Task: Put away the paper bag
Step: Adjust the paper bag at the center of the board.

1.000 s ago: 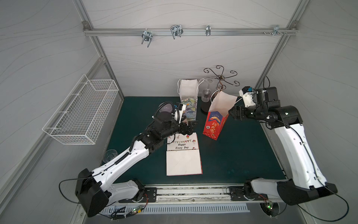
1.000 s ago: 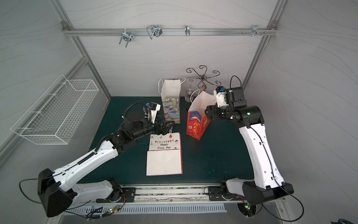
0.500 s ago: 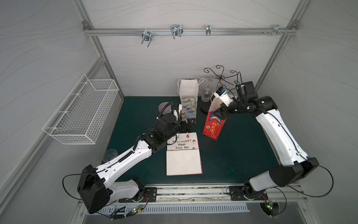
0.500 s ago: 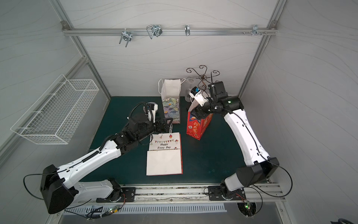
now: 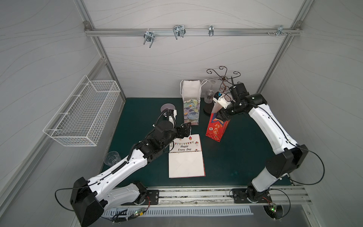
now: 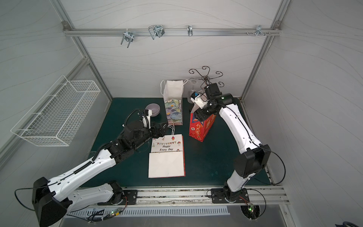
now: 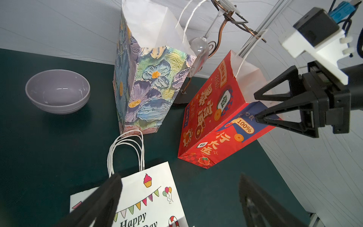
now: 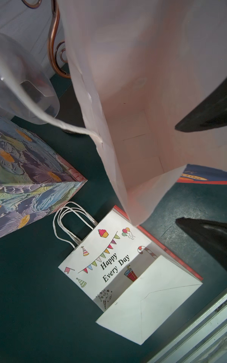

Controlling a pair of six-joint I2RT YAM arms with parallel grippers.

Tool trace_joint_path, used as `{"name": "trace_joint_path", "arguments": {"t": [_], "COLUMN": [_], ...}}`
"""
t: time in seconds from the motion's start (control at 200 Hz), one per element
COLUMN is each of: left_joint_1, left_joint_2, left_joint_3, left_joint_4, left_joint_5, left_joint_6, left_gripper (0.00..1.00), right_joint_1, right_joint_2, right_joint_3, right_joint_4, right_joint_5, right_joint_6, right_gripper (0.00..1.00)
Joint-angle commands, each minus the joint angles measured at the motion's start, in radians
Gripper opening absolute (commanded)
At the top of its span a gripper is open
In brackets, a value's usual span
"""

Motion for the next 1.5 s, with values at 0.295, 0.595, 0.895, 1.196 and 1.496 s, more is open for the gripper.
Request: {"name": "trace_joint_path", "arguments": {"t": [0.295, 0.595, 0.895, 1.196, 1.496], "left_joint_1": [0.011, 0.011, 0.012, 0.013, 0.014], "left_joint_2": [-0.026, -0.047, -0.061, -0.056, -0.046], "left_joint_3": [0.003, -0.005, -0.013, -0.033, -0.092], "left_joint_4": [0.009, -0.002, -0.014, -0.011, 0.108], "left_joint_5": [-0.024, -0.036, -0.045, -0.03, 0.099], "left_joint_6": [-0.006, -0.015, -0.006, -0.006, 0.057], "left_gripper": [0.95, 0.94, 0.94, 0.95, 0.94], "right_joint_1": [0.018, 0.018, 0.056, 0.177, 0.325], "right_joint_2": [0.046, 0.014, -0.155, -0.331, -0.207], "right_joint_3": [0.034, 0.015, -0.093, -0.22, -0.216], "right_joint_4": [-0.06, -0.08, -0.132, -0.153, -0.073], "right_joint_5": [-0.064, -0.063, 0.154, 0.407, 0.5], "right_joint_6": [0.006, 0.025, 0.155, 0.343, 0.503], "right_gripper": [0.3, 0.01, 0.0, 0.0, 0.0]}}
